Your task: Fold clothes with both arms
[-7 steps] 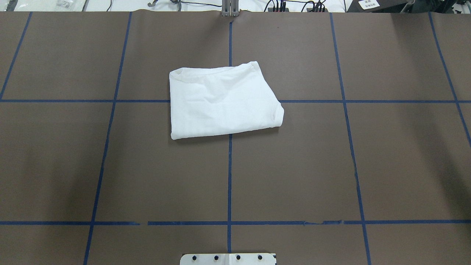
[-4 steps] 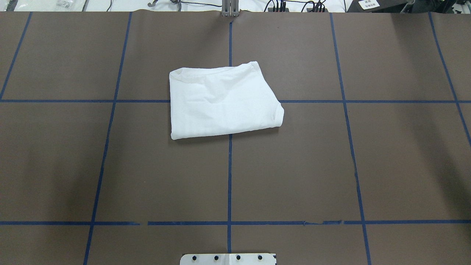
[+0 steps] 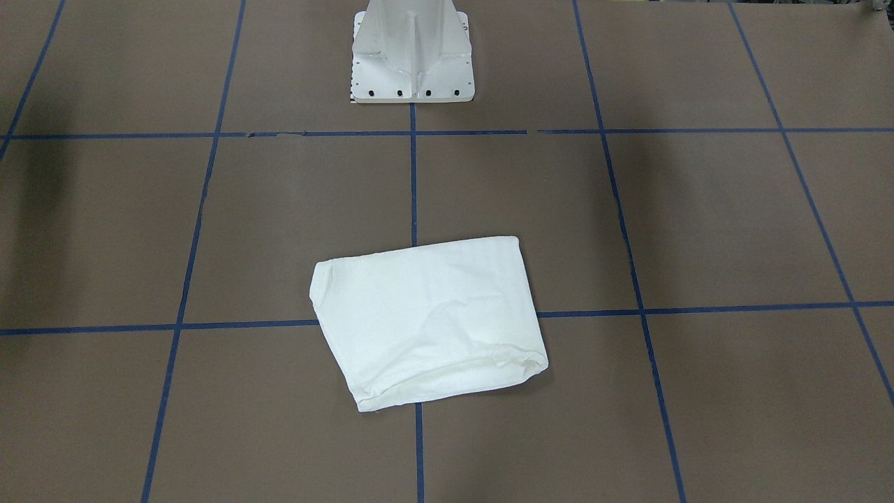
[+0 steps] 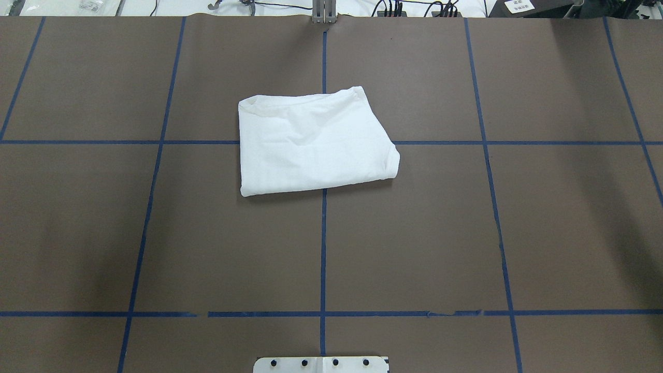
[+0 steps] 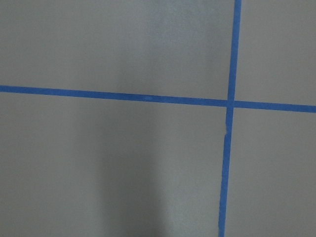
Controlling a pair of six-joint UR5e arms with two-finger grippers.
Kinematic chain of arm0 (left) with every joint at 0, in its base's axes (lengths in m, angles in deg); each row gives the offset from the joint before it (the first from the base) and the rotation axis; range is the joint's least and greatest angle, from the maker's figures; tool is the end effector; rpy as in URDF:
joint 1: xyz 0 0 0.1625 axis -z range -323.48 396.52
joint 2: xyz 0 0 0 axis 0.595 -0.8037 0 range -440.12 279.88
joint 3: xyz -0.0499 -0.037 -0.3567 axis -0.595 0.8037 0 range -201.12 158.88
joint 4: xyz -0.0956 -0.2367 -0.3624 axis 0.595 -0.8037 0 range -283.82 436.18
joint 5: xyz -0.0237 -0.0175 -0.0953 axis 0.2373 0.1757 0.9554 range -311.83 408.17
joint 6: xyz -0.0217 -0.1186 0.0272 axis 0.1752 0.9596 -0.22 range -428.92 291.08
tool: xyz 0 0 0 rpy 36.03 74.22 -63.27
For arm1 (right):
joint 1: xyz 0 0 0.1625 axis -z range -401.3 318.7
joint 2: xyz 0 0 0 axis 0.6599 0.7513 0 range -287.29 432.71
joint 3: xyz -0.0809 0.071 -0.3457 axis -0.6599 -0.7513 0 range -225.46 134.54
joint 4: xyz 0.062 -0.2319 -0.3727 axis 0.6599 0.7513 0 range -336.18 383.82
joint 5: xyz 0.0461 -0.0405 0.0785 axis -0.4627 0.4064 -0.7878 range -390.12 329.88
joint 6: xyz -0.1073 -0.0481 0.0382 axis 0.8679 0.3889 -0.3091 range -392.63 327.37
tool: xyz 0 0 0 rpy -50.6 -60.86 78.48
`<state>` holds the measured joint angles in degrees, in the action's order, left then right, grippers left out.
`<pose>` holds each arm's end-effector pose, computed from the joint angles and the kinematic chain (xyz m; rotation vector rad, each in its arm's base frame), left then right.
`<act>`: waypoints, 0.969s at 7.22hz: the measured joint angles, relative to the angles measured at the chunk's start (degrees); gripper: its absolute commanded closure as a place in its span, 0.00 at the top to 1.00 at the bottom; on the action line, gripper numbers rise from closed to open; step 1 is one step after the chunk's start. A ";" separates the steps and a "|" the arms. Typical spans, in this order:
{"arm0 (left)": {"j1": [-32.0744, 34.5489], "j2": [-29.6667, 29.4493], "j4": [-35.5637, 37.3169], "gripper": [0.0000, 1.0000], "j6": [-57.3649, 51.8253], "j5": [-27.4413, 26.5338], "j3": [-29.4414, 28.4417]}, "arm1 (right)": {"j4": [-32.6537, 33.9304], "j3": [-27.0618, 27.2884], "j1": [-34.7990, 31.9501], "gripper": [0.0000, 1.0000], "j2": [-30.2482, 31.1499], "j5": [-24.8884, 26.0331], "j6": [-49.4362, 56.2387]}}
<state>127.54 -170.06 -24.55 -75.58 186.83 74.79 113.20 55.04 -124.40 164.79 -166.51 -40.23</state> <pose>-0.0502 -0.5383 0.5314 0.3281 0.8245 0.2146 -0.0185 -0.5184 0.5310 0.0458 -0.8201 -0.0522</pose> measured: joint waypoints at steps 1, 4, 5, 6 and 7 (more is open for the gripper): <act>-0.03 -0.14 -0.27 1.00 -0.01 -0.06 -0.15 | -0.22 0.38 -0.03 1.00 0.25 -0.18 0.00; 0.02 -0.26 -0.27 1.00 -0.13 -0.37 0.10 | -0.50 1.07 -0.04 1.00 1.18 2.45 0.11; 0.02 -0.31 -0.16 1.00 -0.11 -0.42 0.13 | -0.51 1.09 -0.04 1.00 1.44 3.67 0.12; -0.01 -0.50 -0.15 1.00 -0.11 -0.48 0.17 | -0.52 1.13 -0.04 1.00 1.52 4.30 0.09; -0.04 -0.63 -0.22 1.00 -0.12 -0.76 0.21 | -0.51 1.21 -0.04 1.00 1.54 4.40 0.02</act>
<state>127.50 -170.69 -24.77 -75.70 186.08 75.00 112.69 56.25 -124.44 166.33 -162.12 -40.21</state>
